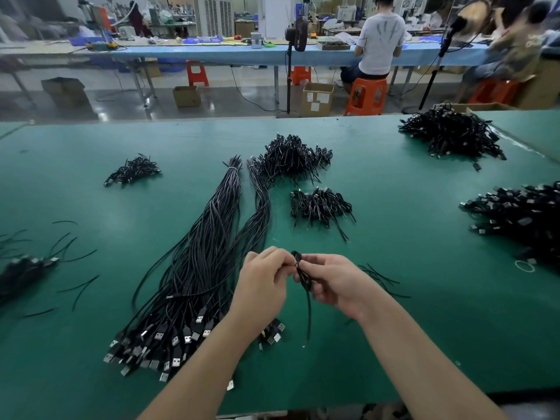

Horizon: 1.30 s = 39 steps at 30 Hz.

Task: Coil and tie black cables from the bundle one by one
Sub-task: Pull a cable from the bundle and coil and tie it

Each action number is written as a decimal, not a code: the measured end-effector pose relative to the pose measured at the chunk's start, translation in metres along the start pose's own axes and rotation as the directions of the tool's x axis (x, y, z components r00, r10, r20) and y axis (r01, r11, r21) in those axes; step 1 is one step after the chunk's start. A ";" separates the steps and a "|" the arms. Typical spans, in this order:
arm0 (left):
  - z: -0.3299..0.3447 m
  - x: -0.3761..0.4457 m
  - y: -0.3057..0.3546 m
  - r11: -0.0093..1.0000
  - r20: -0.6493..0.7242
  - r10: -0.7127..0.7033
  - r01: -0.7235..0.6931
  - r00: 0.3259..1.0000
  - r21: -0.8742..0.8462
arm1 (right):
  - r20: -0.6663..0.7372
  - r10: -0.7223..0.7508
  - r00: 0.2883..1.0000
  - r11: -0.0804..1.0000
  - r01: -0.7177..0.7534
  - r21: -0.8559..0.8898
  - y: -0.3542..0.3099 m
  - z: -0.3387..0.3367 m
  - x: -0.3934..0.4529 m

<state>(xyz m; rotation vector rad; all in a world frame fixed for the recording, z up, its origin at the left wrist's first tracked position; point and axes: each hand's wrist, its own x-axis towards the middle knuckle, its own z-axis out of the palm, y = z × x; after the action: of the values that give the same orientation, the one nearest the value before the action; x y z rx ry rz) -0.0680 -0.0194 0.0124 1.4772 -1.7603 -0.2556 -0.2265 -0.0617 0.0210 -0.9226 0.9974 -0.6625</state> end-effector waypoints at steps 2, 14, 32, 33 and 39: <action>0.002 -0.001 -0.001 0.999 -0.035 0.022 -0.023 0.999 -0.025 | 0.010 0.068 0.998 0.994 -0.068 0.091 0.001 -0.001 0.002; -0.001 0.011 -0.009 0.544 0.320 -0.576 0.645 0.752 -0.537 | 0.048 -0.519 0.853 0.619 0.414 -0.667 0.006 0.001 -0.001; 0.009 -0.005 -0.005 0.978 -0.054 -0.179 0.172 0.982 -0.115 | -0.052 -0.134 0.990 0.981 0.125 -0.151 -0.004 0.006 0.000; 0.008 -0.002 -0.006 0.946 -0.019 -0.269 0.260 0.963 -0.191 | -0.033 -0.160 0.987 0.976 0.153 -0.158 -0.003 0.005 0.000; 0.003 0.009 -0.009 0.653 0.221 -0.548 0.578 0.807 -0.490 | 0.024 -0.392 0.919 0.792 0.351 -0.499 0.004 0.004 0.002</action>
<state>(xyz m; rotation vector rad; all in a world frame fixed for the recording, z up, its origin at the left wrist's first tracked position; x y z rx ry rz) -0.0629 -0.0311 0.0087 1.5431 -1.0604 -1.0404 -0.2219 -0.0596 0.0176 -1.5897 1.0903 -0.7935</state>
